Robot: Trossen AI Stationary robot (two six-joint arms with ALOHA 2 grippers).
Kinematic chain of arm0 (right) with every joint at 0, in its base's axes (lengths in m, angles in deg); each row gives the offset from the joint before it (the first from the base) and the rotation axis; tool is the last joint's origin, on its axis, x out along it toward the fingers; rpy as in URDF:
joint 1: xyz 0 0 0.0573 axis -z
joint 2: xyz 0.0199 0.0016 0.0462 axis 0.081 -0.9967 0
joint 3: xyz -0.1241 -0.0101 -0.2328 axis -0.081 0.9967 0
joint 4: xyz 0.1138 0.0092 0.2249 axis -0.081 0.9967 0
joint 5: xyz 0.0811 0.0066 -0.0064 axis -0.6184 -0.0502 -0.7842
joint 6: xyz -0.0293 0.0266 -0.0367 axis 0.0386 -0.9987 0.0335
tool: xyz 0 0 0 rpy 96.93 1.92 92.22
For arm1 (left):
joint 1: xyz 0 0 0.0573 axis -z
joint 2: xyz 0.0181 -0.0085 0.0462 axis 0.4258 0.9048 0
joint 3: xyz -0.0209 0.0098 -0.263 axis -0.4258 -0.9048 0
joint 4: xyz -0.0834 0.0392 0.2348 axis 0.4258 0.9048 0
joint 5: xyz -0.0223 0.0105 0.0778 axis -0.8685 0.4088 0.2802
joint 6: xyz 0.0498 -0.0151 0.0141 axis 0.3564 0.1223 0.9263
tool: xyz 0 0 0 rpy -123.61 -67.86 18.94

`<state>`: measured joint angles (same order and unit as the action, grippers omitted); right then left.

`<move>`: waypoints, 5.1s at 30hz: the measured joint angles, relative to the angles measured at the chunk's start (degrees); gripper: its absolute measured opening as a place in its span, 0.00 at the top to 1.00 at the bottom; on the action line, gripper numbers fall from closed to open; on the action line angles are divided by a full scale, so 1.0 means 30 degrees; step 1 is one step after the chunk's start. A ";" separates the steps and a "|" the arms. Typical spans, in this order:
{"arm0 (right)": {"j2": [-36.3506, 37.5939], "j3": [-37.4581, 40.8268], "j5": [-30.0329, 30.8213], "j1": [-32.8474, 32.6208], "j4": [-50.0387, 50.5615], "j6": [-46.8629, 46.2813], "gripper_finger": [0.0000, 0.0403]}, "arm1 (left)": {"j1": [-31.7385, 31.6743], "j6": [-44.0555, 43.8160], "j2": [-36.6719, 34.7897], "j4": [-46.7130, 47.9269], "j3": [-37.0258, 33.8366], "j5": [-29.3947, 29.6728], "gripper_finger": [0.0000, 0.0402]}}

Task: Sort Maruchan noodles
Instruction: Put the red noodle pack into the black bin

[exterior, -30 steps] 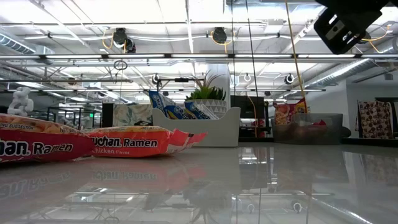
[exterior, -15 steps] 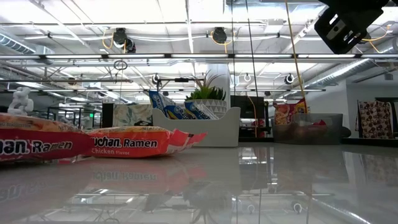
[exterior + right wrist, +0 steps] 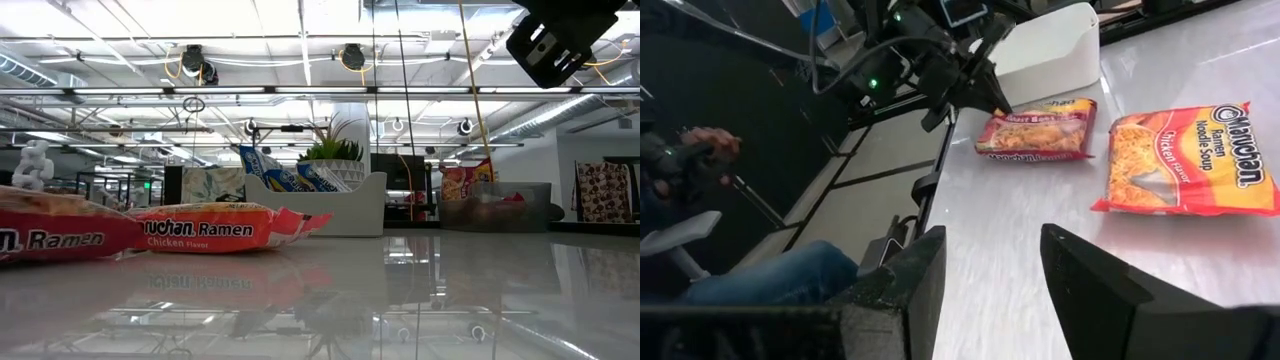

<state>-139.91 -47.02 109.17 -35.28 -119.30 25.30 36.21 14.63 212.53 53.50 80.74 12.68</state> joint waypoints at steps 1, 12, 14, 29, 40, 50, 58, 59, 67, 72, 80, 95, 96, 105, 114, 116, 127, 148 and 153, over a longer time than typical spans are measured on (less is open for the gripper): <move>0.0000 -0.0155 -0.0011 0.0000 0.0203 0.0176 0.60 | -0.0092 0.0009 0.0000 0.0444 0.0299 0.0038 0.99; 0.0350 -0.3159 -0.1520 0.0025 0.2606 0.4469 0.60 | -0.0931 0.3172 -0.0411 0.4200 0.4275 0.4760 0.99; 0.0604 -0.3824 -0.1494 0.0058 0.3962 0.5108 0.60 | -0.1131 0.4216 -0.0503 0.4192 0.4718 0.5128 0.99; 0.1850 -0.4912 0.1230 0.0818 0.6511 1.3241 0.60 | -0.3280 0.6346 -0.3778 0.4227 0.5585 1.0097 0.99; 0.1843 -0.4912 0.2491 0.3280 0.6598 1.3377 0.60 | -0.4902 1.0931 -0.5646 0.4083 0.5592 1.3202 0.99; 0.1194 -0.4897 -0.6325 0.6072 0.6528 0.9734 0.60 | -0.4915 1.7497 -0.5646 -0.0458 0.5395 0.9085 0.99; -0.0782 -0.4882 -0.8794 0.6411 0.4072 0.8237 0.60 | -0.4240 2.2007 -0.5646 -0.3452 0.5395 0.7592 0.99; -0.1175 -0.4882 -0.9218 0.6395 0.3287 0.8156 0.60 | -0.4173 2.2473 -0.5646 -0.3839 0.5395 0.7412 0.99; -0.3641 -0.6054 -1.0443 0.6284 0.1144 0.7526 0.54 | -0.4062 2.5851 -0.5646 -0.6633 0.5395 0.6169 0.99; -0.5461 -0.7672 -1.0536 0.5928 0.1066 0.6758 0.43 | -0.4366 2.6917 -0.5646 -0.7541 0.5395 0.4998 0.99; -0.7774 -0.9918 -1.2986 0.5858 0.1191 0.6048 0.37 | -0.4632 2.6742 -0.5646 -0.7766 0.5395 0.4167 0.99; -0.8326 -1.0274 -1.3042 0.5858 -0.0930 0.7999 0.36 | -0.4680 2.6704 -0.5427 -0.8048 0.5395 0.3647 0.99; -0.8321 -1.0274 -1.3035 0.5858 -0.0929 0.7995 0.37 | -0.4687 2.6764 -0.5381 -0.8039 0.5388 0.3634 0.99; -0.8626 -1.0267 -1.3991 0.5896 -0.0824 0.6892 0.39 | -0.5089 2.6533 -0.5377 -0.8073 0.5366 0.3642 0.99; -0.9050 -1.0259 -1.4025 0.6062 -0.0784 0.6021 0.40 | -0.5222 2.6671 -0.5377 -0.8270 0.5366 0.3637 0.99; -0.9030 -1.0259 -1.4051 0.6076 -0.0832 0.6244 0.40 | -0.5235 2.6660 -0.5377 -0.8279 0.5366 0.3646 0.99; -0.9005 -1.0262 -1.5971 0.6086 -0.0521 0.5352 0.40 | -0.5290 2.6759 -0.5377 -0.8573 0.5366 0.3631 0.99; -0.9005 -1.0259 -1.7513 0.6324 0.0194 0.4937 0.70 | -0.6314 2.7930 -0.4510 -0.9663 0.5388 0.2632 0.99; -0.9005 -1.0267 -1.7516 0.6498 0.0218 0.5114 0.74 | -0.6357 2.6356 -0.4510 -0.9033 0.5388 0.2648 0.99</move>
<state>-166.92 -77.82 56.62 -15.78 -118.64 40.65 17.14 93.70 199.00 26.40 96.91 20.63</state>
